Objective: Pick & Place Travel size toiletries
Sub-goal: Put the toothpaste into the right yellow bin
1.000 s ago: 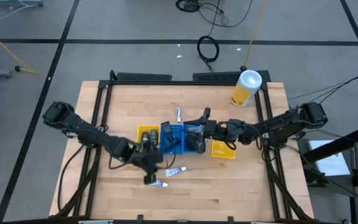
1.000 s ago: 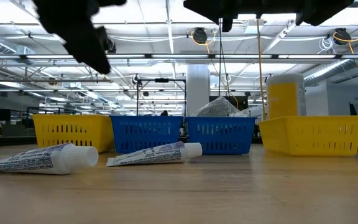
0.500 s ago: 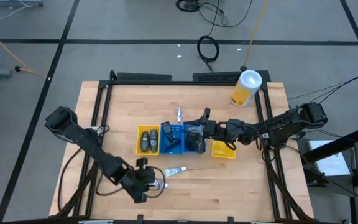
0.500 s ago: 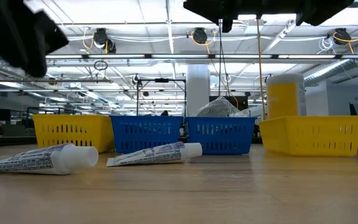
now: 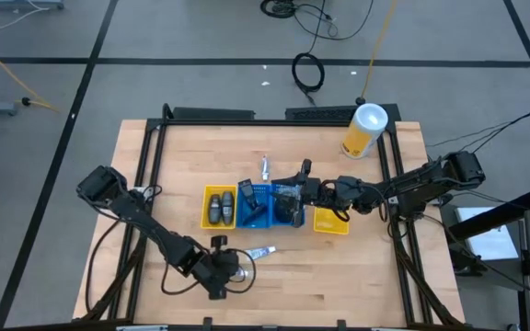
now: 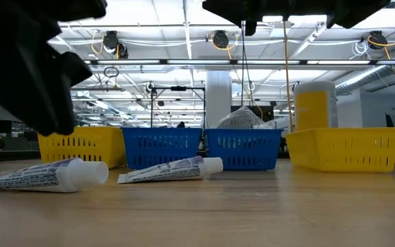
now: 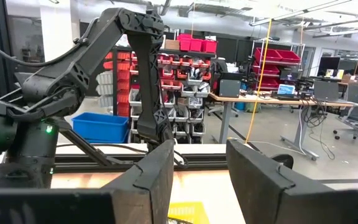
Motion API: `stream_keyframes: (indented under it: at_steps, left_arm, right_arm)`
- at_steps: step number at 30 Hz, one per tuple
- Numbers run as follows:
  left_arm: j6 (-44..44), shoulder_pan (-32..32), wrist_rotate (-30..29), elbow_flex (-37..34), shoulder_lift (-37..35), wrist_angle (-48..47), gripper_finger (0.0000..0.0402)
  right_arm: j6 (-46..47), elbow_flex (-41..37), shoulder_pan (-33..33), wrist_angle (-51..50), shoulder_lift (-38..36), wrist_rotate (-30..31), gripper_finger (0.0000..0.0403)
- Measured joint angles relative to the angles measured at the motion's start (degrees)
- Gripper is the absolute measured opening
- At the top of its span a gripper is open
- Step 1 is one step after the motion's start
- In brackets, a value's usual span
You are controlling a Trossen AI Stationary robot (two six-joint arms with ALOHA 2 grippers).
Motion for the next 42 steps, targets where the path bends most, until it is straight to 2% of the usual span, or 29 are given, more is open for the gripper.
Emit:
stream_keyframes:
  at_steps: [6, 15, 19, 23, 26, 34, 37, 42]
  left_arm:
    - [1.77, 1.21, 0.87, 0.01, 0.02, 3.93, 0.0129]
    - [2.19, 3.32, 2.93, 0.01, 0.1, 4.77, 0.0189]
    - [2.48, 3.66, 3.41, 0.01, 2.04, 7.61, 0.0203]
    - [3.17, 4.07, 6.43, 0.01, 5.73, 10.32, 0.02]
    - [2.41, 4.96, 9.38, -0.01, 7.05, 11.38, 0.0193]
    - [3.01, 5.93, 10.16, 0.07, 8.28, 11.37, 0.0162]
    - [3.52, 6.0, 10.34, 0.07, 8.29, 11.1, 0.0128]
    - [3.69, 6.32, 10.69, 0.12, 7.96, 11.08, 0.0042]
  right_arm:
    - [-0.02, 0.0, 0.0, -0.04, 0.0, 0.0, 0.0139]
    - [-0.02, 0.0, 0.0, -0.89, 0.0, 0.0, 0.0139]
    - [-0.02, 0.0, 0.0, -0.9, 0.0, -0.01, 0.0139]
    - [-0.02, 0.0, 0.0, -0.88, 0.0, 0.0, 0.0139]
    - [-0.02, 0.02, 0.0, -1.23, 0.0, 0.0, 0.0139]
    - [0.07, 0.02, 0.0, -1.27, 0.0, 0.0, 0.0139]
    - [0.01, 0.02, 0.0, -1.27, 0.0, 0.0, 0.0139]
    - [0.02, 0.02, 0.0, -1.29, 0.0, 0.0, 0.0139]
